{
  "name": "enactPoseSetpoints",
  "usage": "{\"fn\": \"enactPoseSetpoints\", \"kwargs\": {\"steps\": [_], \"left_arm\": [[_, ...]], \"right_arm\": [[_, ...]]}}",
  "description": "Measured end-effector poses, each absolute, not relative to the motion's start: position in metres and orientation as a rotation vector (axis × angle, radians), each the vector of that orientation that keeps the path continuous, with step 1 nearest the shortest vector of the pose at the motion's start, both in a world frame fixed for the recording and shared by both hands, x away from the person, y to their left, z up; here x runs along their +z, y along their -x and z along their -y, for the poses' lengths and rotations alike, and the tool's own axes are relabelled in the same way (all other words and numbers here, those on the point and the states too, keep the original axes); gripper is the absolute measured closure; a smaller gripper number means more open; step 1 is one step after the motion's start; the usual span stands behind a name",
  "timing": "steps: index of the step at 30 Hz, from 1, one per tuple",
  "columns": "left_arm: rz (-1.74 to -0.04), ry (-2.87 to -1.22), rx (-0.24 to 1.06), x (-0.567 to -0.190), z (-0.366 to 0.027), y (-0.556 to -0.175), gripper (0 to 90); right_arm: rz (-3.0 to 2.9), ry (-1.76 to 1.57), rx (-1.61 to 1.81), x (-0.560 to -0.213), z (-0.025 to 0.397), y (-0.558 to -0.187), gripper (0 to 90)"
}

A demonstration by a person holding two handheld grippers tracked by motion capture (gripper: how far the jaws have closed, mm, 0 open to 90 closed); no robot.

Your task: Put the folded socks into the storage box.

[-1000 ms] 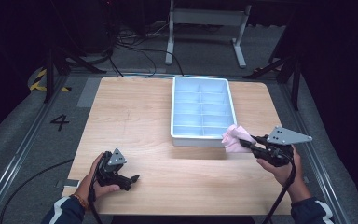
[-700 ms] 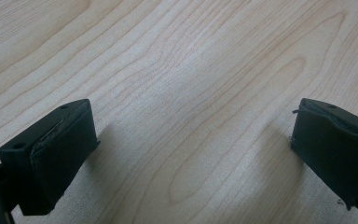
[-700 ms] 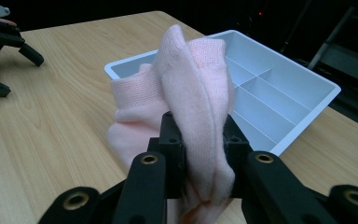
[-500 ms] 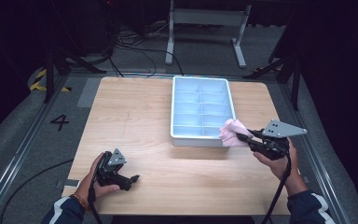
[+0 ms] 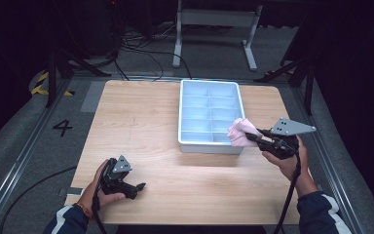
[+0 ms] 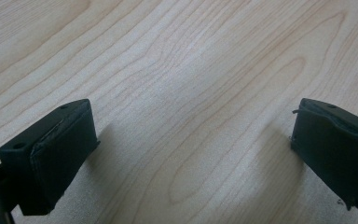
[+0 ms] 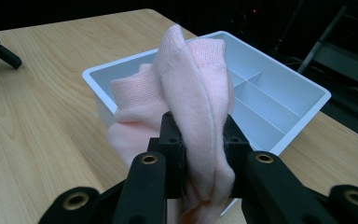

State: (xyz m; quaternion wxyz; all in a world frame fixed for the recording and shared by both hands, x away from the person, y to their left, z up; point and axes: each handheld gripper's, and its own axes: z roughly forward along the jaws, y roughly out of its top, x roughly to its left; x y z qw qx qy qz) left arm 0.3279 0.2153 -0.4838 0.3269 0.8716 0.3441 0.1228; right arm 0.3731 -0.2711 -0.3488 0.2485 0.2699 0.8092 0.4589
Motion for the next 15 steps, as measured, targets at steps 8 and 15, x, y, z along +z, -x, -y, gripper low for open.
{"fn": "enactPoseSetpoints", "kwargs": {"steps": [8, 15], "left_arm": [[-0.9, -2.284, 0.322, -0.484, -0.215, -0.328, 0.3], [-0.899, -2.284, 0.321, -0.484, -0.215, -0.328, 0.3]], "right_arm": [[-2.209, -0.749, 1.222, -0.348, 0.27, -0.386, 76.0], [-2.207, -0.754, 1.196, -0.345, 0.267, -0.397, 76.0]]}}
